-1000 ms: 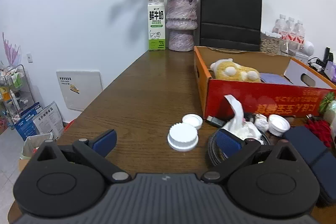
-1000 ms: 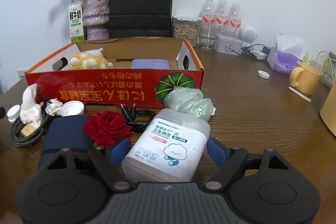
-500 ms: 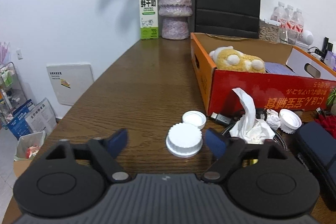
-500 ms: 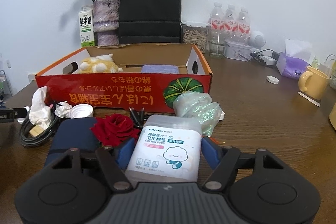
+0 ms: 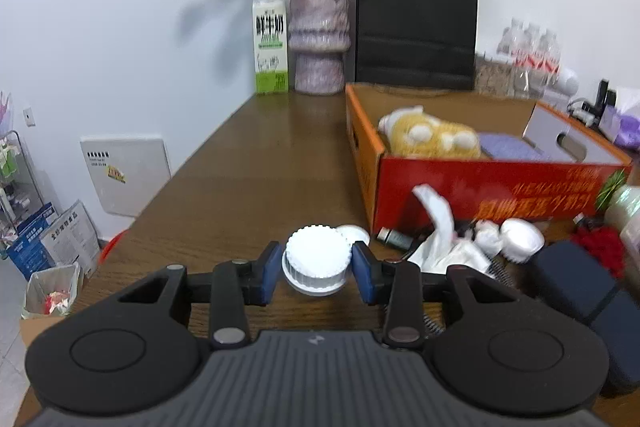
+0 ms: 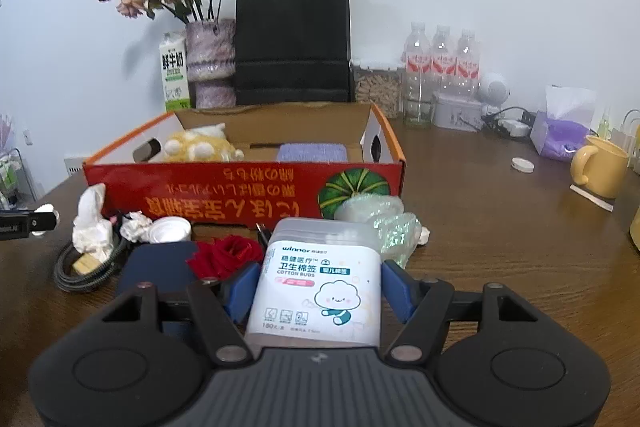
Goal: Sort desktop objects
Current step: 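Carry the white cap and cotton-swab box into the cardboard box and release both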
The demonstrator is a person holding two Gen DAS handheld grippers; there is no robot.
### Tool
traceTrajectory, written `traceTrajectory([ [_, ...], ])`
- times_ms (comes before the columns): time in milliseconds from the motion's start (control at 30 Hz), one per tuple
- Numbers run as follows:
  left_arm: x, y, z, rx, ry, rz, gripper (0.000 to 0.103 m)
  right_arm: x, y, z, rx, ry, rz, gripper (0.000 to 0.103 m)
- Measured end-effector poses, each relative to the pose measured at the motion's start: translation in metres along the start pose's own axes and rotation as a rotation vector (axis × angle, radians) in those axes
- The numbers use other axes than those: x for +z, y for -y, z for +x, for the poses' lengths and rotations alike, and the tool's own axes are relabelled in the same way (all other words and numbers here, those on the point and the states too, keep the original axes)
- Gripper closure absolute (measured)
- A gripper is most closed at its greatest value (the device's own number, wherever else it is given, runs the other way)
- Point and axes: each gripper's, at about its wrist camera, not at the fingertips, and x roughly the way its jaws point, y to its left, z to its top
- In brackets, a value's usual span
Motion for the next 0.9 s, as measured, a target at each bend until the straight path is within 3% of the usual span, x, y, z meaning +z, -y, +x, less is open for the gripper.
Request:
traceTrajectory([
  [233, 0.024, 0.013, -0.027, -0.054, 0.106, 0.003, 0.064, 0.015, -0.001, -0.022, 0.014, 0.079, -0.008, 0.038],
  [467, 0.059, 0.046, -0.022, -0.121, 0.188, 0.007, 0.064, 0.054, -0.004, -0.028, 0.022, 0.178, -0.037, 0.038],
  [667, 0.081, 0.073, 0.011, -0.149, 0.181, 0.008, 0.064, 0.094, -0.008, -0.002, 0.023, 0.215, -0.044, 0.038],
  [900, 0.091, 0.09, 0.065, -0.125, 0.131, 0.006, 0.064, 0.124, -0.008, 0.057, 0.024, 0.178, -0.042, 0.038],
])
